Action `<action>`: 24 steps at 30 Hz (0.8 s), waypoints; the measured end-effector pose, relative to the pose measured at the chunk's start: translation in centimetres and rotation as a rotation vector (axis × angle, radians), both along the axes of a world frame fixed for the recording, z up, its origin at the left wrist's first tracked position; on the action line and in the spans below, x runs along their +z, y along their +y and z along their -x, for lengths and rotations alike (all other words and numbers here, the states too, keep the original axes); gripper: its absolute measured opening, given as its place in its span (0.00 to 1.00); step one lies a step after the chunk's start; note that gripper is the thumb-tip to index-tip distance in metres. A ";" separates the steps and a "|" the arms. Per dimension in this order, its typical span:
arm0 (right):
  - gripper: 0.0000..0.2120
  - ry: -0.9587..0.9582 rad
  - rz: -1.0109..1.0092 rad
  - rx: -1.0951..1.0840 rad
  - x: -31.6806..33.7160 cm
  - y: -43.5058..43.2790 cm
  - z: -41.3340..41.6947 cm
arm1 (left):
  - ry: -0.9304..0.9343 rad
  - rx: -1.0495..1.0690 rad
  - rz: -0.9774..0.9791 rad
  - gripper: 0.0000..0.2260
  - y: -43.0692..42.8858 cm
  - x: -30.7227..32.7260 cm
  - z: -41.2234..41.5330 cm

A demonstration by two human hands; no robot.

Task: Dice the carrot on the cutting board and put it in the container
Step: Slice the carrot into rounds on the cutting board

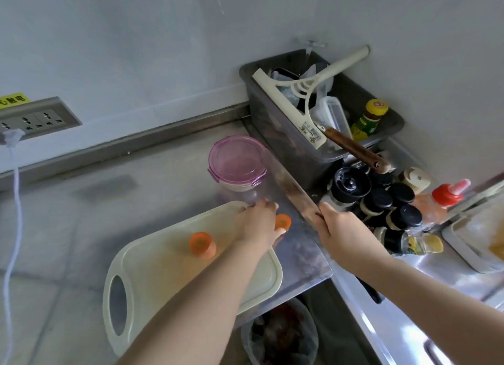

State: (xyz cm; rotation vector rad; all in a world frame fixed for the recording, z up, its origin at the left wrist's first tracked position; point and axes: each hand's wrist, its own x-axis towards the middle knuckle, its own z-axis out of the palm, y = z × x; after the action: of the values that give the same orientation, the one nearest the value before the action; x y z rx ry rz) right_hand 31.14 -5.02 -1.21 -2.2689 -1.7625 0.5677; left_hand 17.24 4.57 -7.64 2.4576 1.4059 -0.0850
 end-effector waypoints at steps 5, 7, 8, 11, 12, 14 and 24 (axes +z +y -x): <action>0.11 0.070 0.025 0.048 -0.5 1.1 2.4 | -0.065 0.160 -0.110 0.18 0.7 2.7 7.0; 0.11 0.091 0.052 0.071 -0.7 1.7 3.8 | -0.055 0.267 -0.104 0.20 0.6 3.6 10.1; 0.11 0.100 0.059 0.091 -0.6 2.0 4.4 | -0.063 0.320 -0.078 0.22 0.4 3.8 11.4; 0.15 0.118 0.087 0.135 -0.8 2.6 6.4 | -0.181 0.462 0.129 0.32 -0.9 3.6 14.4; 0.14 0.096 0.095 0.162 -1.1 2.6 6.9 | -0.212 0.486 0.217 0.34 -1.4 3.2 15.0; 0.10 0.108 0.104 0.138 -1.6 2.7 8.0 | -0.249 0.464 0.312 0.31 -2.3 2.1 15.4; 0.09 0.045 0.157 0.341 -1.7 2.7 11.5 | -0.373 0.678 0.140 0.21 -4.6 1.1 15.1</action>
State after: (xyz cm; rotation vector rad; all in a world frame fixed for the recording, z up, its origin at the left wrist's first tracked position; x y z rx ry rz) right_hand 19.62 -2.32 -2.95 -2.0386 -2.1676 0.8382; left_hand 2.18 -0.04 -6.50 1.6586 1.8751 0.3870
